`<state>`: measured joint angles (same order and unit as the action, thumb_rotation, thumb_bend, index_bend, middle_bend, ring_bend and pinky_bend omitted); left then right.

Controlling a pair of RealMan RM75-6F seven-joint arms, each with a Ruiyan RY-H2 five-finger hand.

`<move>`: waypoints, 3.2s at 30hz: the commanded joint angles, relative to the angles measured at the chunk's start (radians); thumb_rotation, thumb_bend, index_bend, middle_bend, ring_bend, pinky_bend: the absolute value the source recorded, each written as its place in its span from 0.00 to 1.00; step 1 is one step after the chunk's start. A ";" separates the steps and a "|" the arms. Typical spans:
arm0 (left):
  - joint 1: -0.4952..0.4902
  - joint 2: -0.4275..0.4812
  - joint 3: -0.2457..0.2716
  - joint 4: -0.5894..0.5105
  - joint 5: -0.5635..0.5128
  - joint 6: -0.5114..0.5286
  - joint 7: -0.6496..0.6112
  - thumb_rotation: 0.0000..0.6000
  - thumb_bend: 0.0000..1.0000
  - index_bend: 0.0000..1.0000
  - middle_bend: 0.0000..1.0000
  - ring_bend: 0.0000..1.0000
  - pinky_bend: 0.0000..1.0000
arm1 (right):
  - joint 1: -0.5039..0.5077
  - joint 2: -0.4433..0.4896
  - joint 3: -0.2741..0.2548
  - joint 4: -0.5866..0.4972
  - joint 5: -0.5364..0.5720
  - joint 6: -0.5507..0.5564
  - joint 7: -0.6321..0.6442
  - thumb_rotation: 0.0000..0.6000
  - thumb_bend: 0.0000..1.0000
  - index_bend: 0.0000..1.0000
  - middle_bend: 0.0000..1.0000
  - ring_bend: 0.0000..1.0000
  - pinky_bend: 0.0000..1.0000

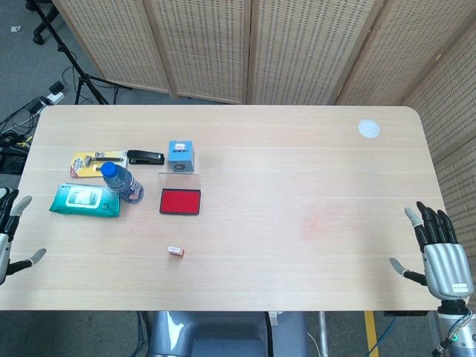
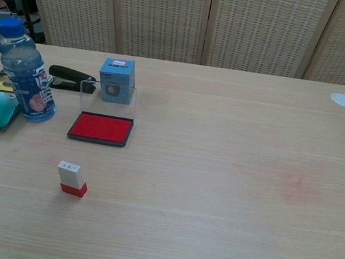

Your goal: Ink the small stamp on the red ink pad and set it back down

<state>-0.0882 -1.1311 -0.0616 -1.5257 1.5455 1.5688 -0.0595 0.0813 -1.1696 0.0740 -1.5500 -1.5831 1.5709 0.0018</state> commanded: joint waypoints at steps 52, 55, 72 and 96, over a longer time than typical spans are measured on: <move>-0.414 -0.261 -0.064 -0.274 -0.403 -0.632 0.405 1.00 0.22 0.40 0.96 0.93 0.84 | 0.016 0.022 0.007 0.002 0.042 -0.052 0.073 1.00 0.00 0.00 0.00 0.00 0.00; -0.437 -0.278 -0.065 -0.281 -0.456 -0.630 0.464 1.00 0.24 0.41 0.96 0.93 0.84 | 0.015 0.023 0.006 0.001 0.040 -0.049 0.073 1.00 0.00 0.00 0.00 0.00 0.00; -0.525 -0.356 -0.035 -0.272 -0.638 -0.569 0.641 1.00 0.25 0.48 0.96 0.93 0.84 | 0.018 0.028 0.009 0.003 0.055 -0.063 0.095 1.00 0.00 0.00 0.00 0.00 0.00; -0.557 -0.409 -0.007 -0.191 -0.644 -0.564 0.594 1.00 0.26 0.53 0.96 0.93 0.84 | 0.020 0.030 0.009 0.009 0.058 -0.070 0.111 1.00 0.00 0.00 0.00 0.00 0.00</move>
<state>-0.6444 -1.5397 -0.0688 -1.7169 0.9014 1.0054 0.5348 0.1017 -1.1396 0.0833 -1.5414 -1.5253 1.5006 0.1123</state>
